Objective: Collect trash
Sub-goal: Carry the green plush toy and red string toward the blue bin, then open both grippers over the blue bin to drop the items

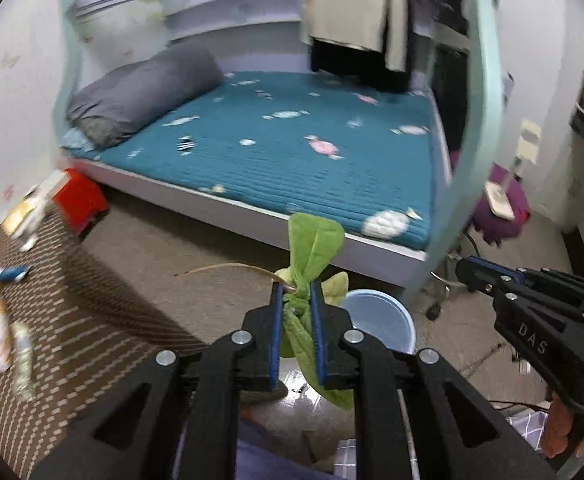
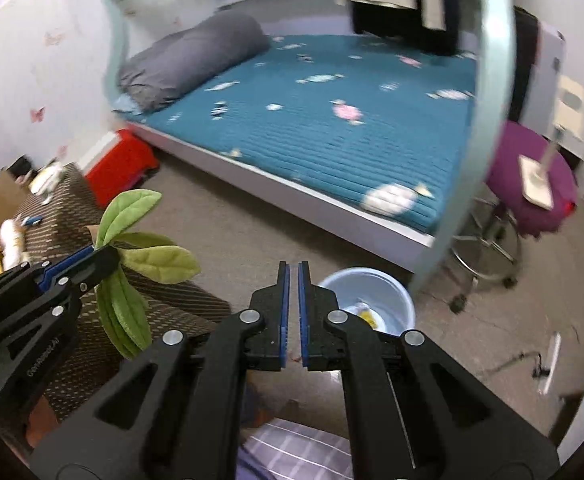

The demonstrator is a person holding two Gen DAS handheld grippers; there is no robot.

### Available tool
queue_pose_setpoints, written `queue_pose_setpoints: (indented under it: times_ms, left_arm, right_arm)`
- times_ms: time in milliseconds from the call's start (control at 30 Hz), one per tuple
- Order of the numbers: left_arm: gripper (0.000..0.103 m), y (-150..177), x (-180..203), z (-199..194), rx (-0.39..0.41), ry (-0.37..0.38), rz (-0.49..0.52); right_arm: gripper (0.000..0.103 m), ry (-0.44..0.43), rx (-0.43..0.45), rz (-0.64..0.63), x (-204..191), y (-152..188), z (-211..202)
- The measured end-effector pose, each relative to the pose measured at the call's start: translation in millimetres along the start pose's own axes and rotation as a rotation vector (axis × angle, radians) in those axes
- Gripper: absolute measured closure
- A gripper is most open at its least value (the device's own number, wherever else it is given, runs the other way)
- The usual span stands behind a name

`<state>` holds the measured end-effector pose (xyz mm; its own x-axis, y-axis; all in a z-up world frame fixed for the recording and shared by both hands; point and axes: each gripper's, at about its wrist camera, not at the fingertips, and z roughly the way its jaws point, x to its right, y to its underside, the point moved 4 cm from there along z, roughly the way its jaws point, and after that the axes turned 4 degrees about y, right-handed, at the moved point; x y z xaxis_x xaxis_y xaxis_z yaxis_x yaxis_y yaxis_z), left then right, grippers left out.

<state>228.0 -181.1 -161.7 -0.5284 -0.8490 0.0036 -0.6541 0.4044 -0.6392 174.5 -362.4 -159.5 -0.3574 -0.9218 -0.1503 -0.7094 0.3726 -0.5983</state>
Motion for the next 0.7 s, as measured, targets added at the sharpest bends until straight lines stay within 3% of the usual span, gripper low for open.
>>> queue_pose_setpoints:
  times_ms: [67, 133, 167, 233, 500, 567, 600, 700]
  left_arm:
    - [0.087, -4, 21, 10, -0.007, 0.03, 0.05]
    - [0.058, -5, 38, 15, -0.005, 0.033, 0.105]
    - [0.034, -5, 43, 16, 0.003, 0.026, 0.12]
    - [0.033, -5, 53, 16, 0.028, 0.035, 0.149]
    - [0.033, -3, 48, 15, 0.007, 0.031, 0.143]
    - [0.033, -3, 45, 14, 0.007, 0.024, 0.134]
    - [0.033, -3, 42, 11, 0.012, 0.019, 0.13]
    - [0.033, -3, 33, 5, 0.021, 0.01, 0.112]
  right_arm:
    - [0.098, 0.038, 0.001, 0.031, 18, 2, -1]
    - [0.098, 0.088, 0.005, 0.068, 35, 4, -4]
    - [0.098, 0.107, 0.009, 0.076, 40, 5, -5]
    - [0.098, 0.139, 0.013, 0.092, 50, 7, -7]
    - [0.095, 0.158, -0.029, 0.081, 51, 20, -4]
    - [0.072, 0.168, -0.023, 0.087, 47, 20, -3]
    - [0.047, 0.17, -0.006, 0.078, 44, 20, -5]
    - [0.044, 0.171, 0.009, 0.054, 34, 18, -9]
